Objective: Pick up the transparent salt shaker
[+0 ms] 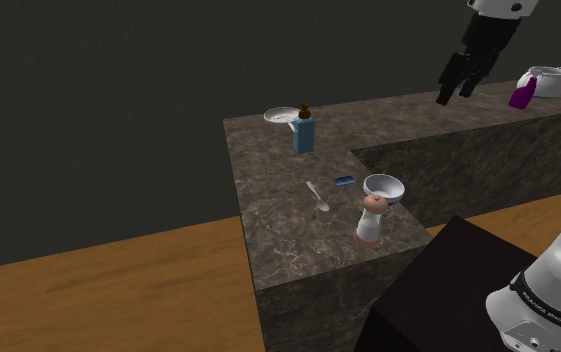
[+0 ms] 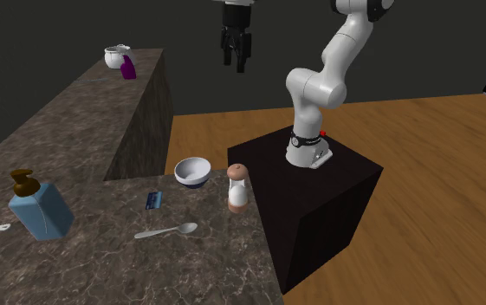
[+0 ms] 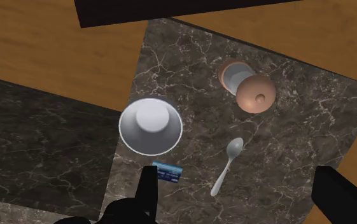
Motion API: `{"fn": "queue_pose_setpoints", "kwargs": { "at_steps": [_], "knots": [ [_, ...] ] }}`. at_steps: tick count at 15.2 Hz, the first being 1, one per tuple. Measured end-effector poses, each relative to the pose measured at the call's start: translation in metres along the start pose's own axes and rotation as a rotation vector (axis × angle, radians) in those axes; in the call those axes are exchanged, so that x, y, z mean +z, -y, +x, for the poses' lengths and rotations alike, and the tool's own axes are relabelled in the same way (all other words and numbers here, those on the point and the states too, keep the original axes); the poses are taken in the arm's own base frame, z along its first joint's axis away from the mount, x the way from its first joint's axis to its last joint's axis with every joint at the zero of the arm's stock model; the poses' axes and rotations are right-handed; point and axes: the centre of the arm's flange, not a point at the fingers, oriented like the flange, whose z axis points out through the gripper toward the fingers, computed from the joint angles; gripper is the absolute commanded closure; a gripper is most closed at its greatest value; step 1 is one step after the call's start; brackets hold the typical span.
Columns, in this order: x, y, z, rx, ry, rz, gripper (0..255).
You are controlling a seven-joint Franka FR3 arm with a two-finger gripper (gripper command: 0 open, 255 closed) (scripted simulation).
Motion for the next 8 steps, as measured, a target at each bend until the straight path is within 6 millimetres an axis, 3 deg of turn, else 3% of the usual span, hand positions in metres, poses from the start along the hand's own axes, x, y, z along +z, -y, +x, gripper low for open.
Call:
{"fn": "queue_pose_setpoints", "kwargs": {
  "at_steps": [2, 8],
  "knots": [
    [0.007, 0.002, 0.001, -0.004, 0.002, 0.000, 0],
    [0.072, 0.026, 0.016, -0.047, 0.017, 0.004, 0]
  ]
}}
